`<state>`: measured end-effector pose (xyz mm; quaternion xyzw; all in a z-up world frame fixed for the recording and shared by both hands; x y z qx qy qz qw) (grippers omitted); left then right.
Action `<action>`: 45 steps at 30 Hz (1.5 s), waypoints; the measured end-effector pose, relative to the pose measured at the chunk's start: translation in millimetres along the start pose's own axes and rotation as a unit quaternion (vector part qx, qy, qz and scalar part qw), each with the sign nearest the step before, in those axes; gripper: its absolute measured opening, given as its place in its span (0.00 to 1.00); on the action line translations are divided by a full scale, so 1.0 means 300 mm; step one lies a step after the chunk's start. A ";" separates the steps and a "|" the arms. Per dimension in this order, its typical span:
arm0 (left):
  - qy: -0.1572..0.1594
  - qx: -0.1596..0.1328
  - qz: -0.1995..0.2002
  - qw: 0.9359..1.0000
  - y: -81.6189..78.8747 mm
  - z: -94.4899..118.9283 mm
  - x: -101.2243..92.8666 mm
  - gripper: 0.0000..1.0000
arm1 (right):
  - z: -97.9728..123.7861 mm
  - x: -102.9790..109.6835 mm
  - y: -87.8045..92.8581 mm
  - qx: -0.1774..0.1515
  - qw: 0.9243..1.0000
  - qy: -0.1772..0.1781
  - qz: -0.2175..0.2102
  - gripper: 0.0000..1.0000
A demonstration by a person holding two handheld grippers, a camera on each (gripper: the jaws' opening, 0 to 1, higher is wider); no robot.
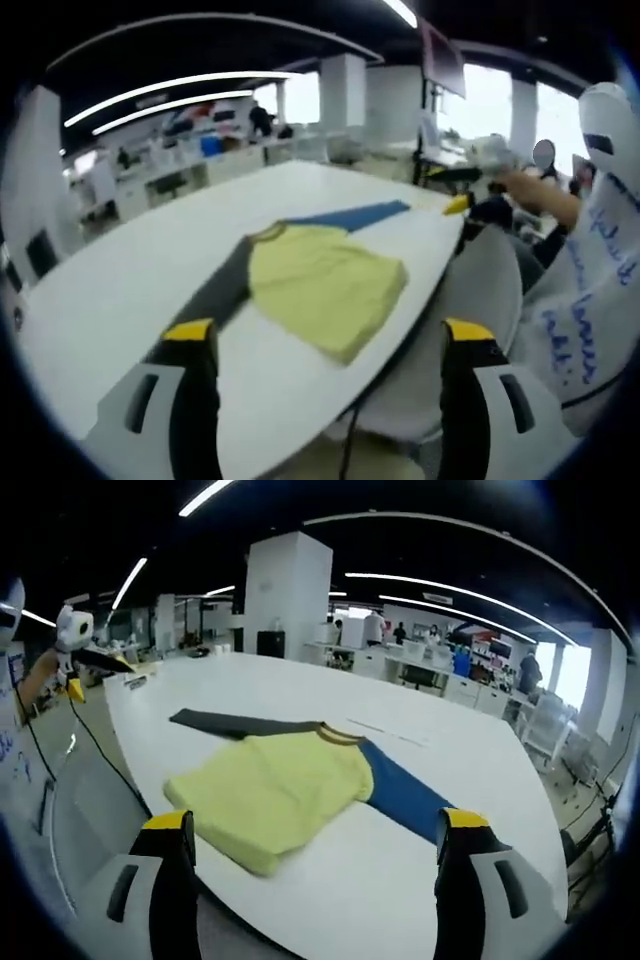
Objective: Fold the garment on the visible template until the final outline fits inside the template.
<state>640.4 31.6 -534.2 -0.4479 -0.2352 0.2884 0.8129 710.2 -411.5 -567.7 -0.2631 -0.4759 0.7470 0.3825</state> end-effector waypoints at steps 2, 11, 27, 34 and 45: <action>0.004 -0.005 0.000 1.000 0.005 -0.002 0.000 0.87 | 0.008 0.016 -0.001 0.001 1.000 -0.002 0.001 1.00; 0.000 -0.011 0.010 1.000 0.017 0.000 -0.008 0.88 | 0.020 0.032 -0.010 0.004 1.000 -0.002 0.017 1.00; -0.019 0.007 0.025 0.999 -0.028 -0.077 -0.037 0.88 | -0.048 -0.019 -0.018 0.010 0.999 -0.035 0.037 1.00; -0.025 0.002 0.029 0.999 -0.085 -0.152 -0.088 0.87 | -0.045 -0.075 -0.035 0.006 0.997 -0.054 0.047 1.00; -0.076 0.018 0.067 0.995 -0.092 -0.168 -0.142 0.86 | -0.074 -0.153 -0.020 0.017 0.994 -0.096 0.044 1.00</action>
Point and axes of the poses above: the point that each gripper's makers call its tool centre point, and the gripper's own axes: z roughly backward along the fingers, x roughly to its left, y roughly out of its underside, the point moved 8 cm from there along z, roughly backward along the fingers, and after that the axes turned 7 degrees about -z, right-handed, at the moved point
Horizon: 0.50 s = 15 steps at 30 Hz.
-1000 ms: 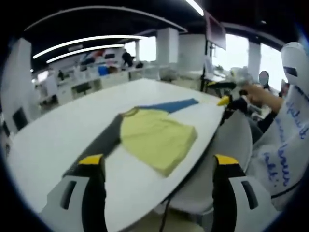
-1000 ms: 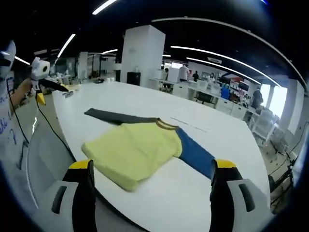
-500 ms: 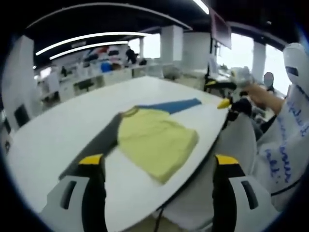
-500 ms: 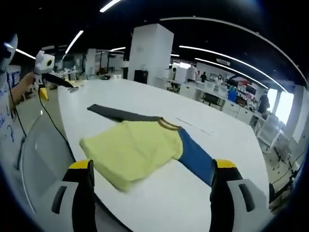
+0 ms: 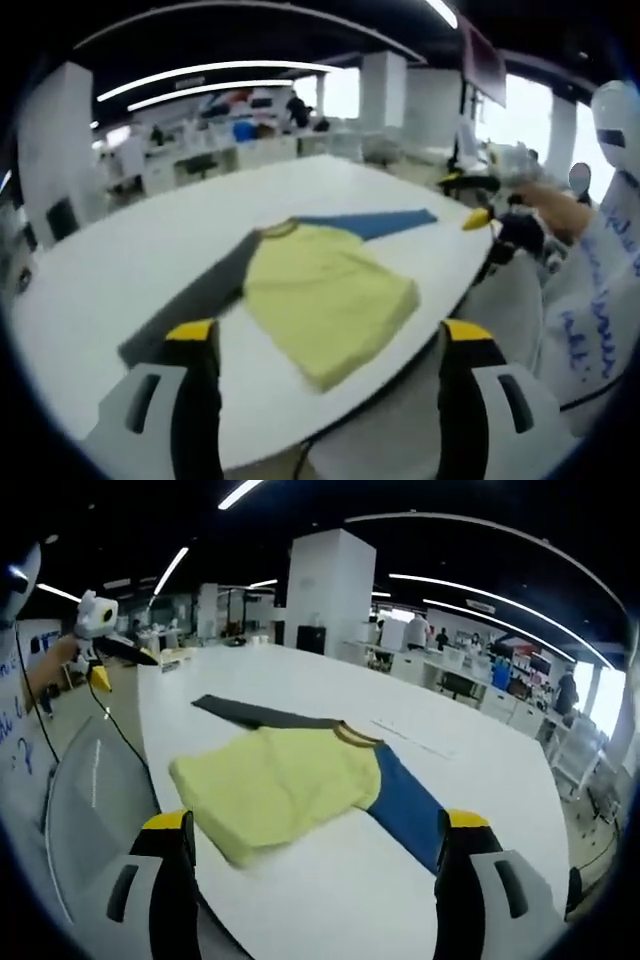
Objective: Fold the garment on the visible template until the final outline fits inside the template.
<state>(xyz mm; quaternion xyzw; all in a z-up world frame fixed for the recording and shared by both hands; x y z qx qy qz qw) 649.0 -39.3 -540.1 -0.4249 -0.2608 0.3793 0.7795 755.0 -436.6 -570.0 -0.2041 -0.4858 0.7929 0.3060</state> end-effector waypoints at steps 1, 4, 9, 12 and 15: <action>-0.002 0.001 0.004 1.000 0.000 0.001 -0.004 0.86 | -0.001 -0.005 -0.002 -0.001 1.000 -0.002 -0.001 1.00; -0.003 0.007 0.014 1.000 0.005 0.000 -0.006 0.88 | -0.008 -0.008 -0.007 -0.004 1.000 -0.006 -0.003 1.00; 0.010 0.015 0.016 1.000 0.007 -0.017 0.002 0.88 | -0.026 0.016 0.007 0.004 1.000 -0.012 -0.008 1.00; 0.021 0.006 0.019 1.000 0.008 -0.026 0.023 0.88 | -0.037 0.032 0.007 0.007 1.000 -0.005 -0.009 1.00; 0.031 0.011 0.016 0.999 0.016 -0.043 0.063 0.89 | -0.038 0.024 0.010 -0.006 1.000 -0.002 -0.026 1.00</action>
Point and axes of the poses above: the point that each gripper's makers call its tool centre point, and the gripper's own axes: z roughly backward along the fingers, x roughly to its left, y roughly out of its underside, the point moved 8 cm from there along z, roughly backward along the fingers, and after that the axes turned 7 degrees about -z, right-handed, at the moved point
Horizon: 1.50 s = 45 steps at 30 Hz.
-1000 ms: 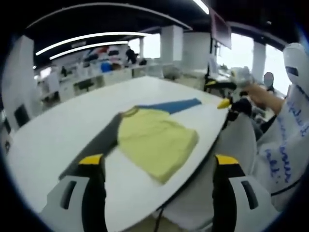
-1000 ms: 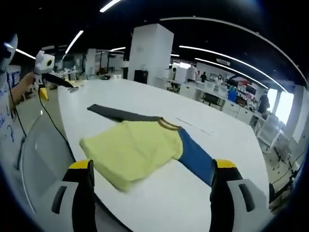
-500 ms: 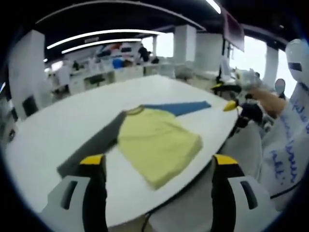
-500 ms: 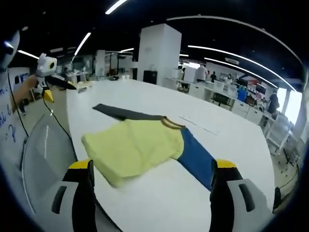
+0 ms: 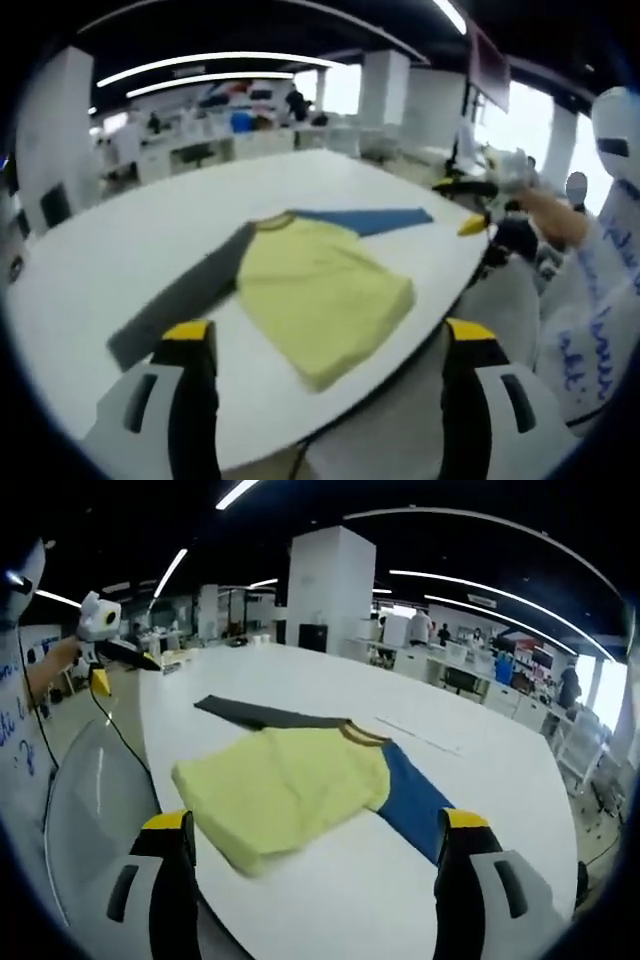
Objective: Fold the garment on the visible template until the final outline fits inside the template.
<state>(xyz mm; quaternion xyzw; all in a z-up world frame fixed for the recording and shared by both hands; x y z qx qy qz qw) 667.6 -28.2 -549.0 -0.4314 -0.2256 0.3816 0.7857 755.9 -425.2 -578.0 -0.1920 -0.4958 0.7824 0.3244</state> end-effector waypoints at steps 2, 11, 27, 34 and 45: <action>0.003 0.001 -0.003 1.000 0.000 -0.007 0.023 0.89 | -0.015 0.001 0.002 -0.009 0.999 -0.002 -0.037 0.98; 0.024 -0.016 -0.008 1.000 0.014 -0.045 0.064 0.91 | -0.050 0.033 0.017 0.022 1.000 0.006 -0.021 0.97; 0.018 -0.008 -0.002 1.000 0.002 -0.142 0.139 0.81 | -0.143 0.014 0.024 0.039 0.999 -0.007 -0.014 0.81; 0.046 0.011 0.018 0.999 0.040 -0.217 0.144 0.74 | -0.176 -0.004 0.044 0.046 0.998 -0.010 -0.028 0.76; 0.069 0.033 0.044 0.996 0.087 -0.279 0.151 0.71 | -0.229 -0.006 0.109 0.066 0.996 -0.023 -0.050 0.63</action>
Point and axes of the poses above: the point that each gripper's makers call its tool centre point, and the gripper's own axes: z roughly backward along the fingers, x roughly to its left, y roughly out of its underside, the point moved 8 cm from there along z, roughly backward along the fingers, and after that the axes turned 7 degrees about -z, right-handed, at the moved point
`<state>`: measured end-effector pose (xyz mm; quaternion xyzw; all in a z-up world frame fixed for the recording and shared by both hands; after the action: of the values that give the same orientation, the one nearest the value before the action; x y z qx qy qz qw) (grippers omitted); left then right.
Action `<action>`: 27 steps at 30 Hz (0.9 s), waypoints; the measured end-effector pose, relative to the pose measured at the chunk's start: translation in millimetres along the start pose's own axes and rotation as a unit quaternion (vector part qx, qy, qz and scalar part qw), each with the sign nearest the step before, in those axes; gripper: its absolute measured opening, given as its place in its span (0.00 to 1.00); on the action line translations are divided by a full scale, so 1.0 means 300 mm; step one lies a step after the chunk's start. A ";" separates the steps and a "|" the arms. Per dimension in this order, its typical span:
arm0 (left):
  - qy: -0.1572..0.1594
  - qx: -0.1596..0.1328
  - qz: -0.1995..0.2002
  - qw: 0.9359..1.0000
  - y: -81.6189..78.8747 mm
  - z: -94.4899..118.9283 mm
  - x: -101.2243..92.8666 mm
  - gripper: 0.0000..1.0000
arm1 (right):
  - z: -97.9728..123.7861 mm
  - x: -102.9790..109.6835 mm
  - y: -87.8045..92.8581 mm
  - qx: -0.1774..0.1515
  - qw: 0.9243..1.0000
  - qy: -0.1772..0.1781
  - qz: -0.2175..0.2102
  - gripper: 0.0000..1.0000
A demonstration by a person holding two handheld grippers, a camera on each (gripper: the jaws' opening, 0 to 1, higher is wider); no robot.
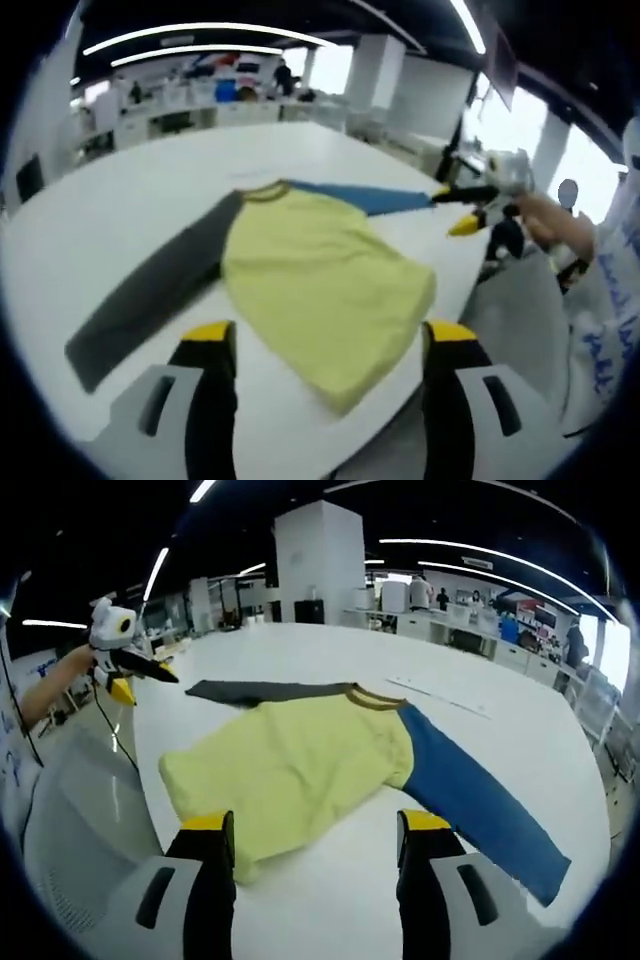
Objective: Fold the garment on the visible template until the final outline fits inside the template.
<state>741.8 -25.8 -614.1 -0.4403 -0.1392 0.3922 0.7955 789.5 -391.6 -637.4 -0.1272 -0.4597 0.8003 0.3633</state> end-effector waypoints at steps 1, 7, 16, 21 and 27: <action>0.004 -0.005 0.014 1.000 0.001 -0.005 0.003 0.70 | -0.005 0.001 0.004 0.001 1.000 0.000 -0.001 0.61; -0.012 0.009 0.008 1.000 0.019 -0.030 0.031 0.67 | -0.036 -0.003 0.019 0.012 1.000 -0.004 -0.003 0.57; -0.022 0.022 0.021 0.999 0.059 -0.081 0.057 0.66 | -0.083 -0.018 0.047 0.035 0.999 -0.007 -0.004 0.49; -0.022 0.034 0.038 0.998 0.095 -0.103 0.073 0.61 | -0.109 -0.019 0.071 0.046 0.999 -0.010 -0.017 0.41; -0.027 0.048 0.047 0.997 0.124 -0.135 0.080 0.58 | -0.145 -0.017 0.103 0.059 0.998 -0.012 -0.023 0.35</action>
<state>761.7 -20.6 -670.4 -0.3972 -0.1213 0.4472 0.7922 802.0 -376.9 -687.3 -0.0857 -0.4190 0.8187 0.3831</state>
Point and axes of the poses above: the point that each gripper's makers call its tool centre point, and the gripper's own axes: z roughly backward along the fingers, x roughly to its left, y roughly out of its underside, the point moved 8 cm from there along z, roughly backward along the fingers, and after that the axes turned 7 degrees about -z, right-handed, at the moved point
